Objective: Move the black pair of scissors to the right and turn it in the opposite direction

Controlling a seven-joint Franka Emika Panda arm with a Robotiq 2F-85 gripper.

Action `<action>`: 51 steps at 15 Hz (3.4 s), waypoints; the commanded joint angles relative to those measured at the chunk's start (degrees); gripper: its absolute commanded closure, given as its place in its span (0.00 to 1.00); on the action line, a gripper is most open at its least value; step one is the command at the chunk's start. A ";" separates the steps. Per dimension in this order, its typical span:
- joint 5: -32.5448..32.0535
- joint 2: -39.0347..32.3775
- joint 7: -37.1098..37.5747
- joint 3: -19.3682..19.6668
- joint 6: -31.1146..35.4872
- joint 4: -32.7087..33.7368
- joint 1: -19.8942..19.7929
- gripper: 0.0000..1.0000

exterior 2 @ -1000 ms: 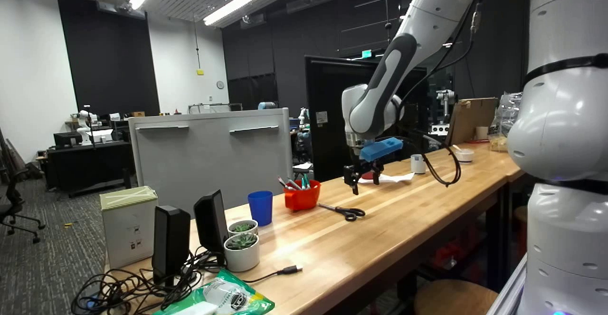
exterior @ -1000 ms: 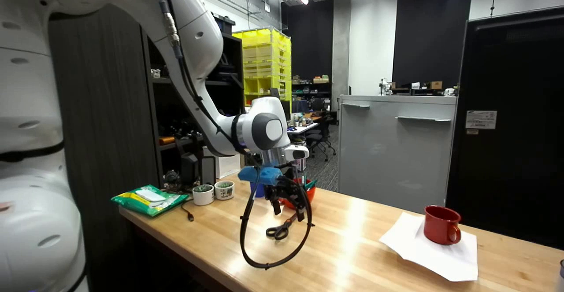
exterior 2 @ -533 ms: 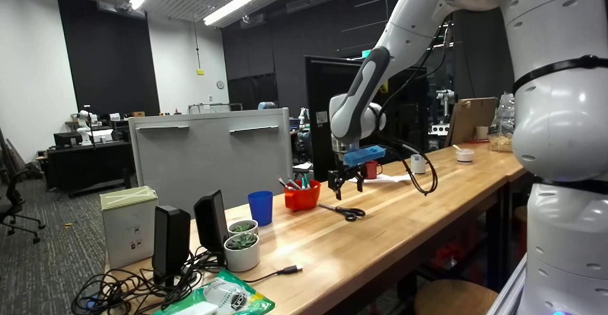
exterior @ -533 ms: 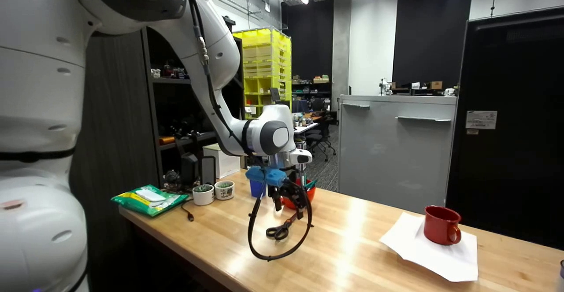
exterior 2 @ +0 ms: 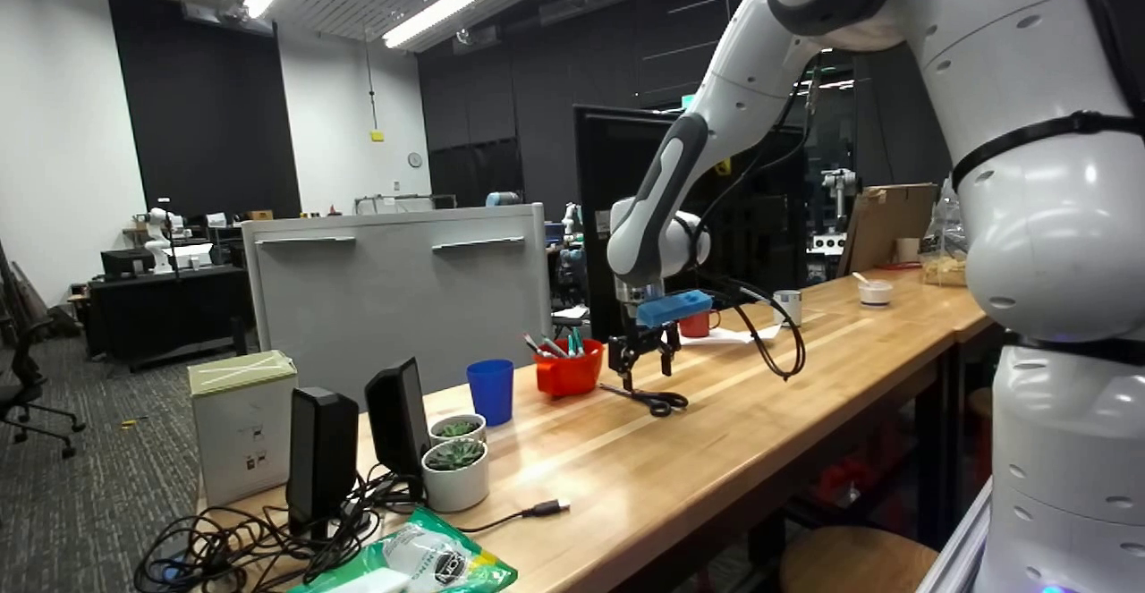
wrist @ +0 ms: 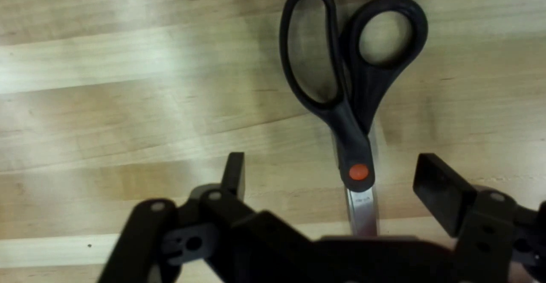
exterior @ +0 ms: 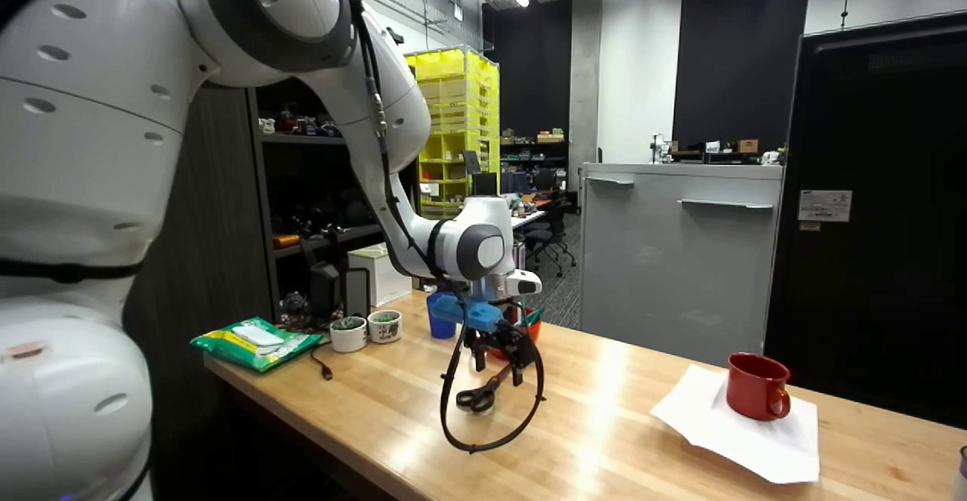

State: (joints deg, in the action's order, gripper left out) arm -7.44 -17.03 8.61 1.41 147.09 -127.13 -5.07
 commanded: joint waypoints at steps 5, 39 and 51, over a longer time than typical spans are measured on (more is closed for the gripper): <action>2.21 -5.87 -3.71 0.62 -4.37 5.82 1.27 0.00; 12.01 15.32 -26.24 8.05 -10.62 -4.17 -8.31 0.94; 13.73 10.37 -47.51 13.40 -12.84 -3.30 -13.76 0.94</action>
State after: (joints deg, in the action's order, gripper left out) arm 5.96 -5.24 -34.39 13.86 135.96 -131.92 -17.31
